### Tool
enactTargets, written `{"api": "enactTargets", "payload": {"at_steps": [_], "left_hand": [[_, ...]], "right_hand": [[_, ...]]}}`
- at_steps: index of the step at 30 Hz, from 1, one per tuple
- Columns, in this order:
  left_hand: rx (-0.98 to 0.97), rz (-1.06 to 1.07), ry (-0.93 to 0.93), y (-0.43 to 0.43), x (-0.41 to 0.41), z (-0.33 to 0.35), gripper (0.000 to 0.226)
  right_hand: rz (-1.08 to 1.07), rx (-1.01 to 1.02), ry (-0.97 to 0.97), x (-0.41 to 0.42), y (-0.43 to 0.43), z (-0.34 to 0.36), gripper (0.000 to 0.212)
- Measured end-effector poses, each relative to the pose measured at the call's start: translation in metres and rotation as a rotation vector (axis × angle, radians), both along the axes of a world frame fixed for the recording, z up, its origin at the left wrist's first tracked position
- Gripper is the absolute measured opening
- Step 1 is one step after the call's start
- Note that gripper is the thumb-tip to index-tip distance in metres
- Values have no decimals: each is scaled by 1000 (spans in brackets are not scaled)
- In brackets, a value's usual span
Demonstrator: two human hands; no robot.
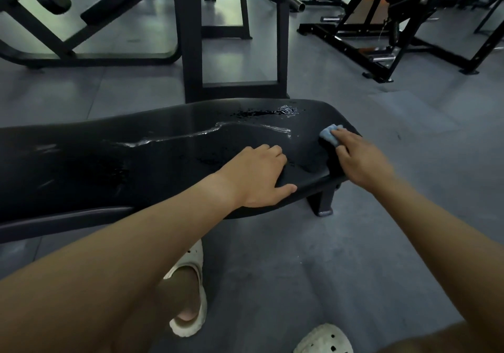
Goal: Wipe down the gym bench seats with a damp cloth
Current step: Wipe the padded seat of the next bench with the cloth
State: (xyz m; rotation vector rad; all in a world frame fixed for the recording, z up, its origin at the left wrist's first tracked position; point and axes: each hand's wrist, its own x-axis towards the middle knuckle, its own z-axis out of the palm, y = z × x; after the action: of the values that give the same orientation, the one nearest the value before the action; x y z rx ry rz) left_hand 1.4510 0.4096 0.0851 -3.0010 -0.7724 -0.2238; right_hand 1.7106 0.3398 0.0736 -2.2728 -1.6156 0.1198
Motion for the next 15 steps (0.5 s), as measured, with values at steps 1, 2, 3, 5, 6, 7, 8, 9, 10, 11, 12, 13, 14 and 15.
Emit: {"api": "enactTargets", "payload": {"at_steps": [1,2,3,5,6,7,8,9,10,11,12,13,14,15], "left_hand": [[-21,-9,2,2,-1,1,67],[-47,-18,4,4,-3,2,68],[-71,-27,7,6,-5,2,67],[-105,-51,-1,9,-8,4,65],[-115,-66,-11,11,-9,5,63],[-121,-78,-21,13,-11,6,62],[-116,-87,-30,15,-13,7,61],[-96,-91,-39,17,-14,7,60],[-62,-86,-48,20,-16,8,62],[-27,-67,-52,21,-17,9,65],[-3,-31,-51,22,-18,9,71],[5,17,-39,23,-19,9,78],[-1,66,-16,24,-20,10,86],[-17,106,16,24,-21,11,94]], "right_hand": [[-32,-2,5,-3,5,1,50],[-53,-1,-2,-9,9,2,47],[-53,-5,-20,-17,13,2,44],[23,-23,-66,-35,18,0,47],[85,-33,-75,-45,19,0,50],[150,-38,-76,-55,19,0,51],[214,-34,-76,-63,18,0,52],[271,-31,-72,-70,17,0,53],[314,-34,-65,-75,17,1,53],[351,-48,-61,-77,16,3,53],[379,-64,-55,-76,16,4,53],[392,-79,-39,-72,17,7,52],[387,-87,-16,-65,18,10,51],[364,-85,8,-57,19,13,50]]}}
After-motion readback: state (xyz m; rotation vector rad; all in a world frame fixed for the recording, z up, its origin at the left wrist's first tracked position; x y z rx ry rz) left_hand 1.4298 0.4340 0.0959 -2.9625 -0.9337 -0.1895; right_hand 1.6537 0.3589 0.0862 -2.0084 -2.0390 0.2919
